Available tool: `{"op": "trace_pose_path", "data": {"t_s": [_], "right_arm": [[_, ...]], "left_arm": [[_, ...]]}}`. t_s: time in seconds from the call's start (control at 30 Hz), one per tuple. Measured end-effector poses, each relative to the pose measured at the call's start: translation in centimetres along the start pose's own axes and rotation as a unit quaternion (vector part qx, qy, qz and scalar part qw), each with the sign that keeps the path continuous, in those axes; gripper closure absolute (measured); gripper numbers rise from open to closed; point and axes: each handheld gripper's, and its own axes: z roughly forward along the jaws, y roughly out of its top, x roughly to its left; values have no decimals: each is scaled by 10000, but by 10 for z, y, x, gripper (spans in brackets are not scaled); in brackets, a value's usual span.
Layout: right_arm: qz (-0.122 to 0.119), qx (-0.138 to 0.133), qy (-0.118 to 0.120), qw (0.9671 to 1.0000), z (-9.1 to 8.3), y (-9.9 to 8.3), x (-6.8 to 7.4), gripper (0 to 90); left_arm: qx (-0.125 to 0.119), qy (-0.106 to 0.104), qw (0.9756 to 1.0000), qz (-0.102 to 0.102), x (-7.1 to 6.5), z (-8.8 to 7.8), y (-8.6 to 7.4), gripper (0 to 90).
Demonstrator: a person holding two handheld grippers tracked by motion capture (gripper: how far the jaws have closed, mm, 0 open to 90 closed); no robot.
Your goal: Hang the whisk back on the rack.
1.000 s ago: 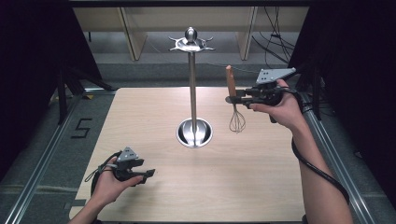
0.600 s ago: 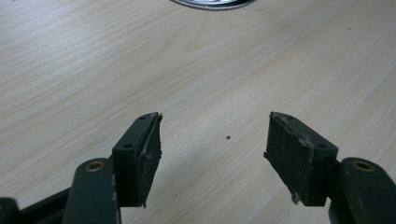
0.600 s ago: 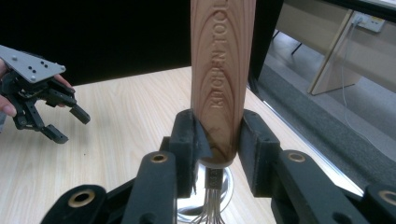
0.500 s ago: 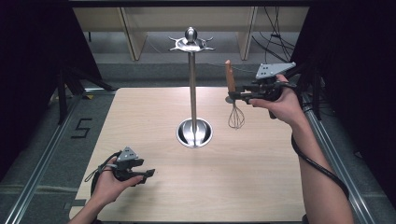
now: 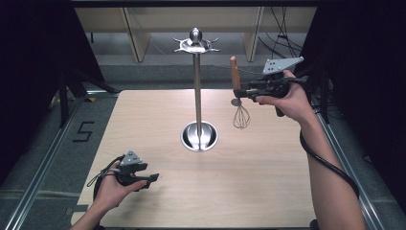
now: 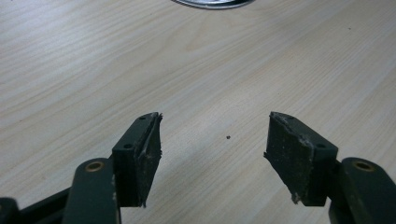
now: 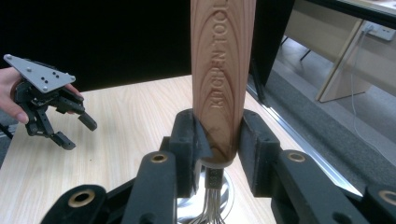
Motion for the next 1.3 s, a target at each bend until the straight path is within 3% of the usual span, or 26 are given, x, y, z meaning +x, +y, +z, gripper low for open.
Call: {"op": "trace_pose_path", "data": {"t_s": [0.03, 0.37, 0.7, 0.83, 0.9, 0.93, 1.1, 1.2, 1.3], "right_arm": [[18, -85, -37, 10000, 1, 0, 0, 697], [11, -8, 90, 10000, 3, 4, -4, 697], [60, -36, 58, 10000, 4, 8, -7, 697], [-17, -4, 130, 9999, 3, 11, -9, 696], [-61, -63, 55, 9999, 5, 11, -10, 697], [53, -42, 90, 9999, 5, 12, -8, 697], [82, -57, 122, 9999, 6, 13, -11, 697], [-30, -56, 133, 9999, 7, 13, -13, 697], [97, 1, 181, 9998, 6, 14, -13, 696]], "left_arm": [[-8, -7, 10000, -1, 0, 0, 0, 346], [-6, -29, 10000, 2, 0, 0, 0, 346], [30, -38, 10000, 44, 0, -1, 0, 345], [5, -20, 10000, 9, 0, -1, 0, 345], [1, -38, 10000, 9, 0, -1, 0, 345], [0, -38, 10000, 11, 0, -1, 0, 345], [2, -39, 10000, 10, 0, -1, 0, 346], [6, -40, 10000, 13, 0, -1, 0, 345], [1, -11, 10000, -2, 0, 0, 0, 345]]}}
